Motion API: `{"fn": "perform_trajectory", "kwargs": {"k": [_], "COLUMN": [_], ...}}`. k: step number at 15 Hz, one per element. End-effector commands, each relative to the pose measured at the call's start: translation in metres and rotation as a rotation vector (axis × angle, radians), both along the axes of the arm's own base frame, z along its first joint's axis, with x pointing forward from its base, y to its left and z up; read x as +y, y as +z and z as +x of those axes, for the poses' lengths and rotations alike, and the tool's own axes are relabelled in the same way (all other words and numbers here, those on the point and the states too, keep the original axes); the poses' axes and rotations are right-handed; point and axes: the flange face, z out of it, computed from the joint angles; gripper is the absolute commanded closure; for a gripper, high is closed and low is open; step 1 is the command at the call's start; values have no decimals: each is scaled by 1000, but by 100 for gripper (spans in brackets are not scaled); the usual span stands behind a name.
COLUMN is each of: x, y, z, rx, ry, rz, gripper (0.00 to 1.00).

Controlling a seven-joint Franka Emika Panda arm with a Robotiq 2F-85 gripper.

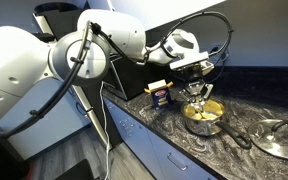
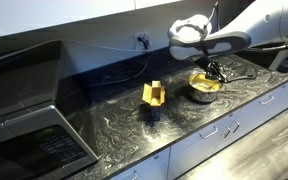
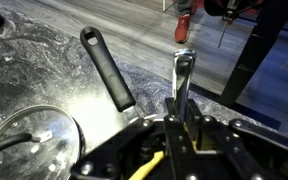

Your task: Pick up the folk and stir in the pot

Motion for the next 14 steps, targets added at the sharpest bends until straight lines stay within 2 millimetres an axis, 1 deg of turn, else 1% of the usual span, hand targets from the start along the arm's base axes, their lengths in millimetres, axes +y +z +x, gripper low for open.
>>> {"fn": "perform_trajectory", "kwargs": {"k": [1, 2, 3, 4, 8, 11, 12, 14], "x": [-4, -4, -4, -4, -2, 5, 8, 14], "y": [-4, -6, -7, -7, 3, 13, 16, 20], "z": [10, 12, 15, 17, 27, 34, 36, 39], "rx": [-60, -76, -93, -114, -204, -282, -312, -381], "ry": [5, 16, 26, 36, 68, 103, 114, 139], "rz": [51, 67, 78, 84, 110, 131, 135, 144], "gripper": [96, 61, 60, 55, 24, 3, 0, 0]}}
